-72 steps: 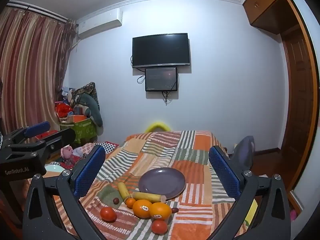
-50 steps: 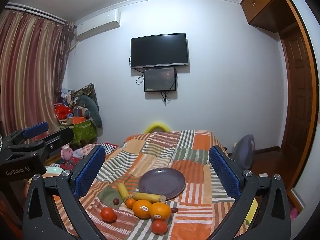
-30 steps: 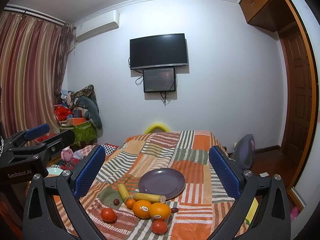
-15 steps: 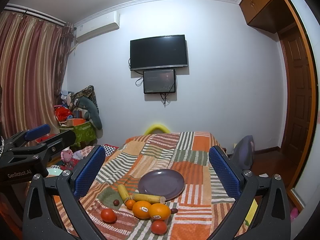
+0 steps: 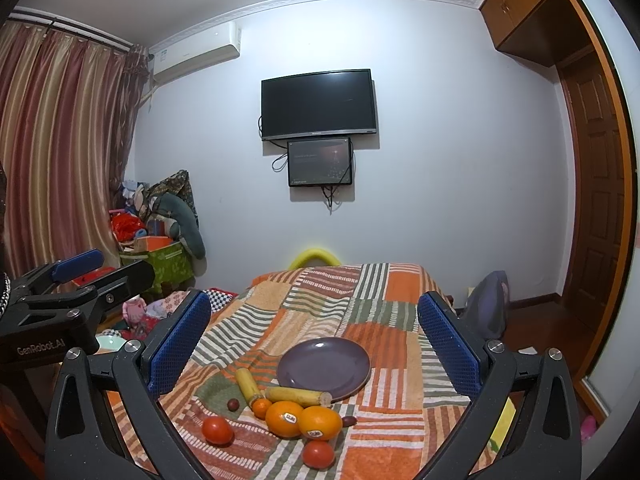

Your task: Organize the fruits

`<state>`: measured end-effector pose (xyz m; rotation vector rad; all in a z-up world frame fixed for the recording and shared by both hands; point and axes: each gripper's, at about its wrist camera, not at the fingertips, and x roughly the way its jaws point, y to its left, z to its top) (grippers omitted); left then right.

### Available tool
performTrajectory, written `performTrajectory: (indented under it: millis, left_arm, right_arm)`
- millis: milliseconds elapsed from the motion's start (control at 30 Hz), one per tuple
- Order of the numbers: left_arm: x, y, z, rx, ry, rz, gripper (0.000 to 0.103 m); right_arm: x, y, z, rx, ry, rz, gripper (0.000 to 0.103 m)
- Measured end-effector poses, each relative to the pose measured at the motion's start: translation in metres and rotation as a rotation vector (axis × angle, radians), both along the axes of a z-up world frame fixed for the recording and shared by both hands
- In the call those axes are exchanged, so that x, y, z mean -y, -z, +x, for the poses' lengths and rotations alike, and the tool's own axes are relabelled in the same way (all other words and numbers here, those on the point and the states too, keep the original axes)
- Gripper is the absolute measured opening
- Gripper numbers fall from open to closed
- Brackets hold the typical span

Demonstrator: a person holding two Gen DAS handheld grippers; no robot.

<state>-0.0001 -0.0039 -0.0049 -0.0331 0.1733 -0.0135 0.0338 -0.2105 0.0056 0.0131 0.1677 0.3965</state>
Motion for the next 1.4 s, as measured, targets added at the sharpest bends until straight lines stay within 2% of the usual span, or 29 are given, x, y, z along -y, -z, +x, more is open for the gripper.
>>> performTrajectory:
  millis: [467, 733, 800, 867, 1000, 1167, 1300, 1400]
  left_arm:
    - [0.001, 0.0, 0.001, -0.003, 0.008, -0.006, 0.103]
    - [-0.006, 0.006, 0.011, -0.036, 0.015, -0.024, 0.103]
    - [-0.009, 0.01, 0.016, -0.06, 0.013, -0.022, 0.097]
    - [-0.012, 0.015, 0.026, -0.101, 0.009, -0.016, 0.086]
    - [-0.024, 0.03, 0.044, -0.186, 0.017, -0.026, 0.083]
    - [-0.036, 0.053, 0.068, -0.301, 0.023, -0.032, 0.07]
    - [-0.038, 0.071, 0.082, -0.362, 0.029, -0.021, 0.069]
    - [-0.039, 0.086, 0.093, -0.407, 0.039, -0.017, 0.069]
  right_arm:
    - [-0.001, 0.001, 0.002, -0.01, -0.007, -0.003, 0.103]
    - [-0.004, 0.007, 0.011, -0.039, -0.028, -0.02, 0.1]
    - [-0.005, 0.01, 0.016, -0.058, -0.036, -0.032, 0.094]
    - [-0.007, 0.015, 0.021, -0.085, -0.046, -0.043, 0.088]
    - [-0.01, 0.03, 0.033, -0.151, -0.062, -0.063, 0.076]
    - [-0.01, 0.05, 0.048, -0.24, -0.078, -0.08, 0.067]
    - [-0.008, 0.07, 0.063, -0.332, -0.081, -0.096, 0.061]
    - [-0.009, 0.087, 0.072, -0.397, -0.083, -0.114, 0.061]
